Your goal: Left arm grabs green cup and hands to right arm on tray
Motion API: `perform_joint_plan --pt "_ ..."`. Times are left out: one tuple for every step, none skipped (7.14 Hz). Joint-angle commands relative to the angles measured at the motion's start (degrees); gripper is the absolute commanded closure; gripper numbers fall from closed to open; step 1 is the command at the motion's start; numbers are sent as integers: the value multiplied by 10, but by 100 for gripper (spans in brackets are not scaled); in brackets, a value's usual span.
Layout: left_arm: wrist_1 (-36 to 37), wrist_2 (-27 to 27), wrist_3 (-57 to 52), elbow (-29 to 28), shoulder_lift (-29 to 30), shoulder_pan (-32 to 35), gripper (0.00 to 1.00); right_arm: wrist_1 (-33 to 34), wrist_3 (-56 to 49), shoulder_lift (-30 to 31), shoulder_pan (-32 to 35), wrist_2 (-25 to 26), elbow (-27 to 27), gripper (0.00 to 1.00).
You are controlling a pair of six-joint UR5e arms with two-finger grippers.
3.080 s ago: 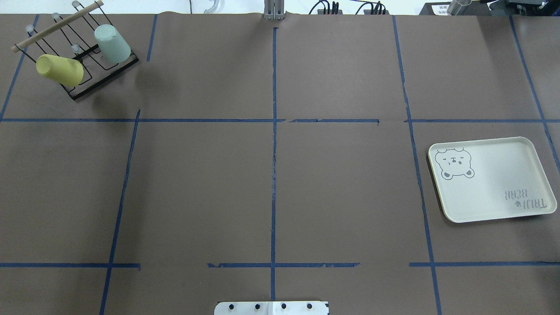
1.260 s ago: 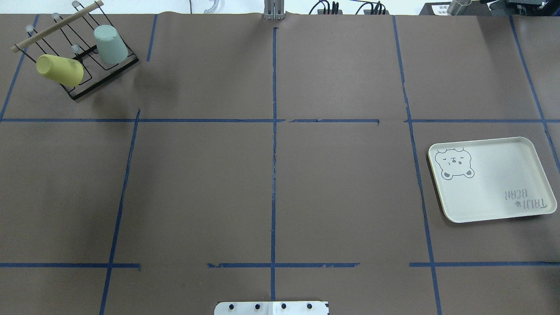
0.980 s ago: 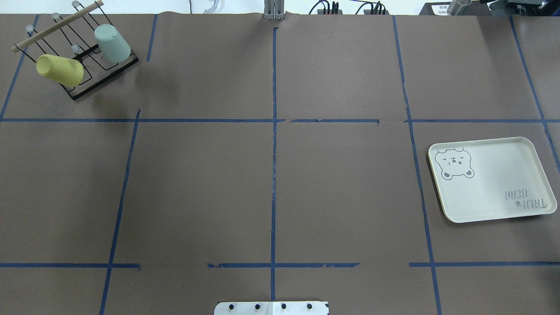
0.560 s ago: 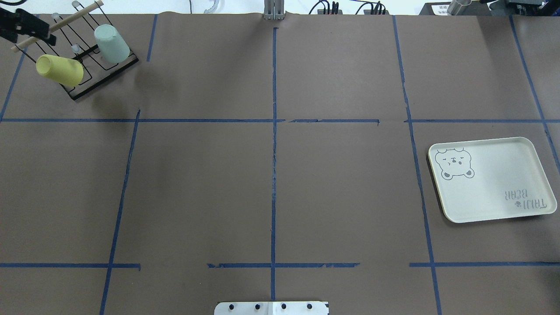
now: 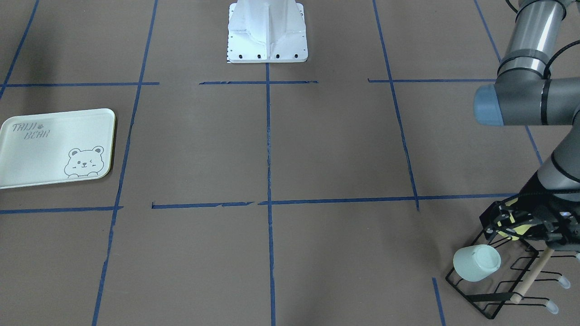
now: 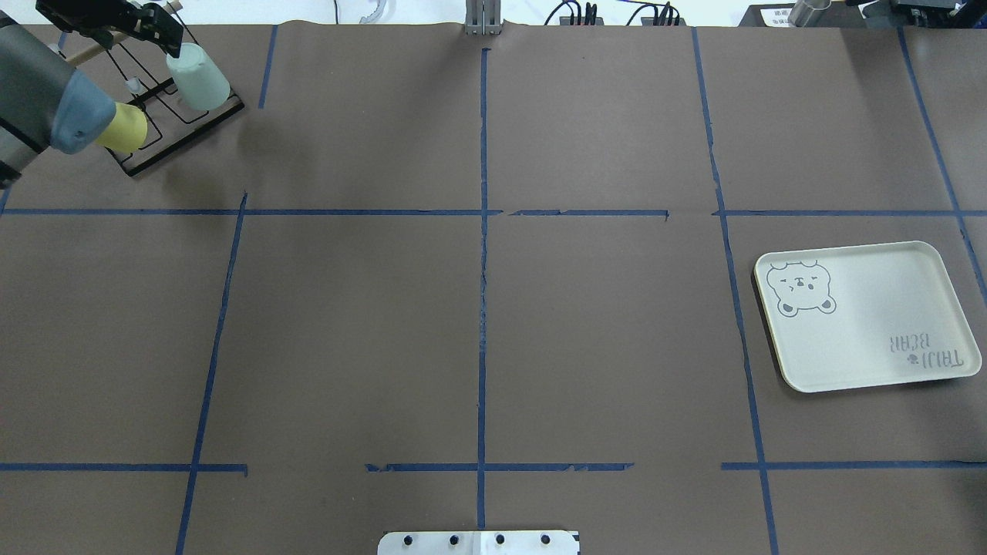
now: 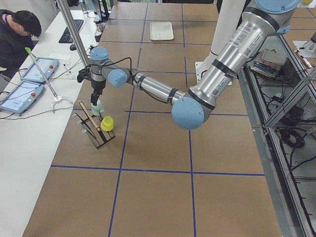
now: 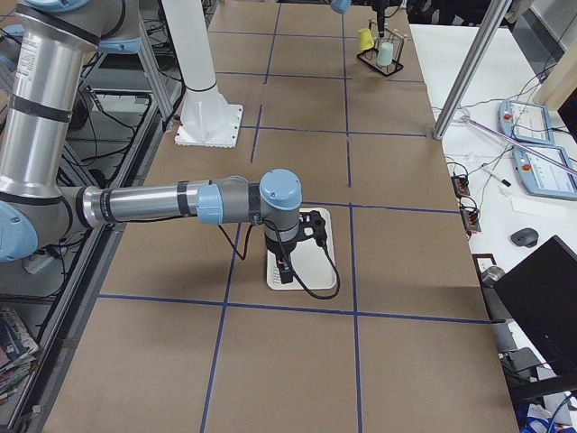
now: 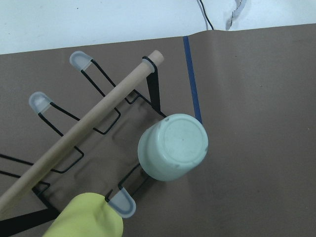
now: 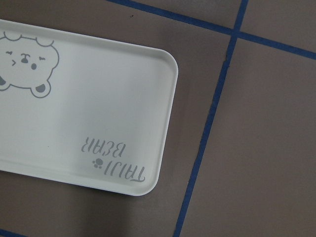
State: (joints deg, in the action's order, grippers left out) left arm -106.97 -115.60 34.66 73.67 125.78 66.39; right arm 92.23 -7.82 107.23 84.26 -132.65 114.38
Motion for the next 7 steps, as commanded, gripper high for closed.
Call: perform_joint_plan --pt "-67 20 3 -94 38 -11 0 -1 0 0 0 -1 0 0" --pt "-66 20 21 -97 45 -16 0 -1 0 0 0 -2 0 0" --pt "-68 20 34 -96 45 -28 0 -1 0 0 0 -2 0 0" --pt "-68 20 36 -97 44 -34 0 -1 0 0 0 -2 0 0" --pt "-68 20 36 -106 43 -38 0 -1 0 0 0 -2 0 0" --pt "-68 20 36 -109 43 -39 0 -1 0 0 0 -2 0 0" --pt "-68 20 36 -111 43 -39 0 -1 0 0 0 -2 0 0"
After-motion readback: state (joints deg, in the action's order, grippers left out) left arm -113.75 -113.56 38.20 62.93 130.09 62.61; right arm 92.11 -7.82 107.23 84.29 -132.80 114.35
